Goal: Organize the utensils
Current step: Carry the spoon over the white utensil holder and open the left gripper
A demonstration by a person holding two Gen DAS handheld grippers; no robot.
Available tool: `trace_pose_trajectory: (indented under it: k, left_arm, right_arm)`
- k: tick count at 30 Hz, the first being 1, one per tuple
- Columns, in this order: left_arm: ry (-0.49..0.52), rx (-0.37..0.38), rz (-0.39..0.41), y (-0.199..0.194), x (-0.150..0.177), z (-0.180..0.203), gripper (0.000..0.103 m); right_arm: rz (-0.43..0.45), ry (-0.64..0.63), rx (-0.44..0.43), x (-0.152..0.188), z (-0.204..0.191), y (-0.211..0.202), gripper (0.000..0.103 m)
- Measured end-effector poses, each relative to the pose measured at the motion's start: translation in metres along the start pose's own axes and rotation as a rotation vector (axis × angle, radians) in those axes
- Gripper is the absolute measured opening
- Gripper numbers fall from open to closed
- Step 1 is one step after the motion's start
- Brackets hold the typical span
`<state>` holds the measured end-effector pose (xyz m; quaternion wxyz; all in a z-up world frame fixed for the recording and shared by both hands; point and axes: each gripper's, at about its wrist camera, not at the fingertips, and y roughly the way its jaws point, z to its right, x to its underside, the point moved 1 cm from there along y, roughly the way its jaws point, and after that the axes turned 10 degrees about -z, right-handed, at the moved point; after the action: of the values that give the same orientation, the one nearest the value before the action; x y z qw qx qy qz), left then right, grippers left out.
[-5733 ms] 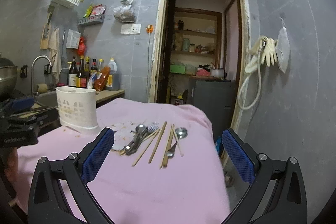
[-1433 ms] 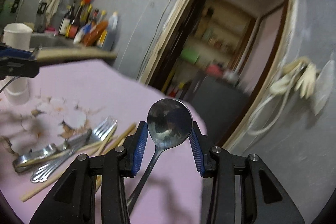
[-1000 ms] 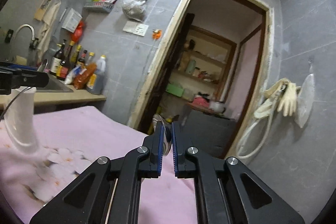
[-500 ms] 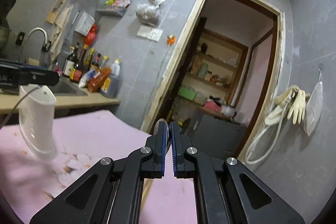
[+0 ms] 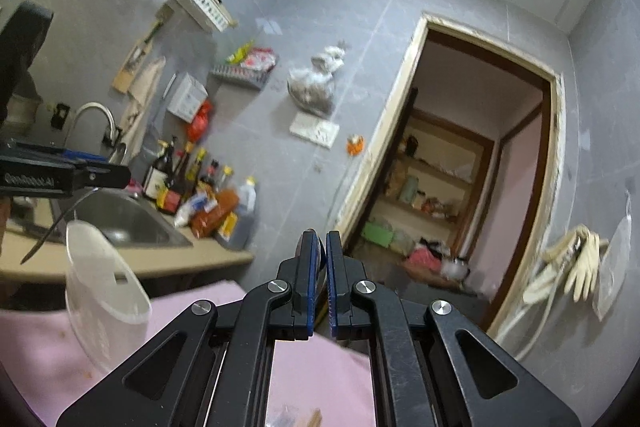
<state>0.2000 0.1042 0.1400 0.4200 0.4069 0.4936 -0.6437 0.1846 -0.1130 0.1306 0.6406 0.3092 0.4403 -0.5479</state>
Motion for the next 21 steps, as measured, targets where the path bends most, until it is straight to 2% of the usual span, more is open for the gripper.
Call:
trace_pose_trajectory:
  k: [5,10,16,21]
  left_arm:
    - [-0.040,-0.054,0.024,0.005,-0.011,-0.034,0.029]
    - [-0.095,-0.054,0.033,0.019,-0.017,-0.061,0.029]
    - [-0.136,-0.046,0.049,0.041,-0.016,-0.081,0.029]
    - [-0.146,-0.059,0.040,0.062,0.002,-0.089,0.029]
  right_arm:
    - [0.043,0.020,-0.036,-0.030,-0.011,0.005,0.003]
    - [0.074,0.010,-0.059,-0.049,-0.034,0.015,0.003]
    - [0.050,-0.024,-0.062,-0.048,-0.063,0.041,0.003]
    - [0.008,-0.023,-0.081,-0.038,-0.074,0.061,0.003]
